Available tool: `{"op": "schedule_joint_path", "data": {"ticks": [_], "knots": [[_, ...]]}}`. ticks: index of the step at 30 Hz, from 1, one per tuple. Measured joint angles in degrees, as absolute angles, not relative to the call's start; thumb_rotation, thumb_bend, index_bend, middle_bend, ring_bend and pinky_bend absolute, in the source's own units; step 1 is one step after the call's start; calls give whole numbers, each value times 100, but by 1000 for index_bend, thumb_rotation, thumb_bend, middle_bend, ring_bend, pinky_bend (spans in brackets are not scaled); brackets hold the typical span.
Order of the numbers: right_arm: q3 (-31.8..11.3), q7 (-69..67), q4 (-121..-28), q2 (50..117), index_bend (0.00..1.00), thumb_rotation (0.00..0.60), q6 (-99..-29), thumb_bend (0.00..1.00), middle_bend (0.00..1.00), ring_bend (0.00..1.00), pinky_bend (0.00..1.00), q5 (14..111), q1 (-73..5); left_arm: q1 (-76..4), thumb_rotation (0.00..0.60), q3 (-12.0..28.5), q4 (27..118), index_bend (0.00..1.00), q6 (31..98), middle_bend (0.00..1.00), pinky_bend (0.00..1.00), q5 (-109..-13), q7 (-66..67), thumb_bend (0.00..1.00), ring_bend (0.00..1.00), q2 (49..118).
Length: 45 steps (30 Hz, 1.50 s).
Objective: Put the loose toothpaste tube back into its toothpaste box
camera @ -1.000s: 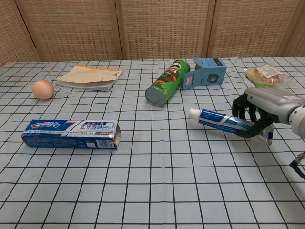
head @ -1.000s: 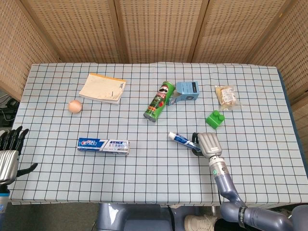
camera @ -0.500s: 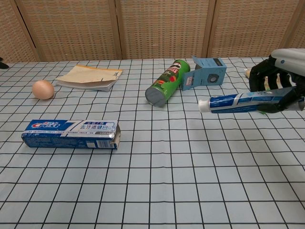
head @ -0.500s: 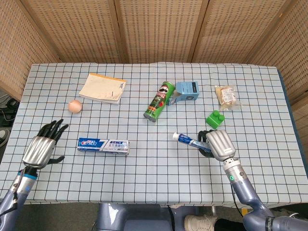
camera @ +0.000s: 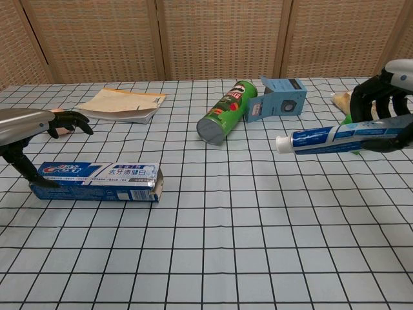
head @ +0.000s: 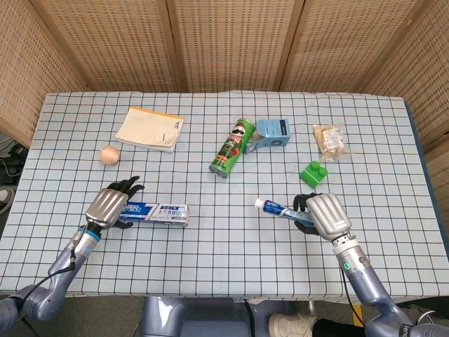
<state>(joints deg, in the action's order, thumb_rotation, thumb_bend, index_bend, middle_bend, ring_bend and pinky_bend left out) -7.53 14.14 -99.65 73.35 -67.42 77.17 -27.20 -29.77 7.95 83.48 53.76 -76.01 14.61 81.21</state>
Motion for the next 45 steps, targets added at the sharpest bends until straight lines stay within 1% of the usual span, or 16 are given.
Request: {"op": "schedule_joint_path", "data": {"ticks": [2,7,10,11,13,14,15,16,17,19,24,28,33,39,41,45], "knots": [[-748,1387,-9980,7296,681,600,-6759,664,660,617,691,7741,-2707,-3033,600,795,8310,281,5295,156,290,-7527,1506,0,224,8187],[-722,1307,-9990,7213,682,600,-6774,664,661,618,692,7798,-2675,-3224,600,806,8156,297,5096,169,300,-7196,1787,0,246,8440],[-711,1270,-9984,7183,684,600,-6778,664,662,619,694,7817,-2661,-3346,600,820,8000,325,4998,204,317,-6999,1952,0,280,8642],[-710,1259,-9982,7174,685,600,-6783,664,663,620,695,7821,-2656,-3389,600,826,7921,354,4979,242,333,-6930,2003,0,312,8730],[-707,1231,-9980,7151,685,600,-6789,663,663,621,696,7835,-2646,-3433,600,844,7811,448,4988,340,377,-6838,2069,1,392,8875],[-706,1219,-9980,7140,685,600,-6789,663,663,621,696,7840,-2643,-3453,600,855,7753,515,5029,403,408,-6789,2116,14,443,8962],[-706,1212,-9980,7132,685,600,-6789,663,663,621,696,7844,-2641,-3463,600,861,7728,558,5073,441,431,-6758,2150,33,474,9007],[-708,1209,-9977,7123,685,600,-6790,663,663,621,696,7847,-2640,-3470,600,867,7715,612,5121,488,462,-6732,2178,73,513,9035],[-711,1208,-9973,7119,685,600,-6791,663,664,621,696,7848,-2640,-3475,600,874,7709,650,5188,520,486,-6707,2208,109,541,9056],[-726,1219,-9955,7114,685,600,-6792,663,664,621,696,7836,-2643,-3473,600,884,7720,680,5291,544,504,-6694,2232,134,561,9066],[-764,1221,-10010,7069,685,600,-6790,664,664,622,696,7817,-2656,-3445,600,932,7866,681,5440,545,506,-6733,1989,134,563,8987],[-812,1236,-10169,6953,685,600,-6797,664,663,621,696,7852,-2681,-3403,600,997,7964,680,5544,545,506,-6913,1360,133,562,8910],[-931,1301,-10484,6713,686,600,-6819,663,664,621,696,7905,-2738,-3352,600,1083,8024,679,5698,545,506,-7322,-43,126,563,8815],[-1230,1520,-11002,6241,687,600,-6787,664,664,621,696,7833,-2895,-3384,600,1122,7910,680,5885,545,506,-7997,-1922,118,563,8737],[-1361,1576,-11177,6048,687,600,-6746,663,664,621,696,7772,-2972,-3432,600,1128,7816,680,5952,545,506,-8230,-2432,117,563,8740],[-1623,1604,-11494,5715,688,600,-6656,661,664,621,696,7602,-3120,-3599,600,1164,7595,680,6035,545,505,-8480,-2997,115,563,8855]]}}
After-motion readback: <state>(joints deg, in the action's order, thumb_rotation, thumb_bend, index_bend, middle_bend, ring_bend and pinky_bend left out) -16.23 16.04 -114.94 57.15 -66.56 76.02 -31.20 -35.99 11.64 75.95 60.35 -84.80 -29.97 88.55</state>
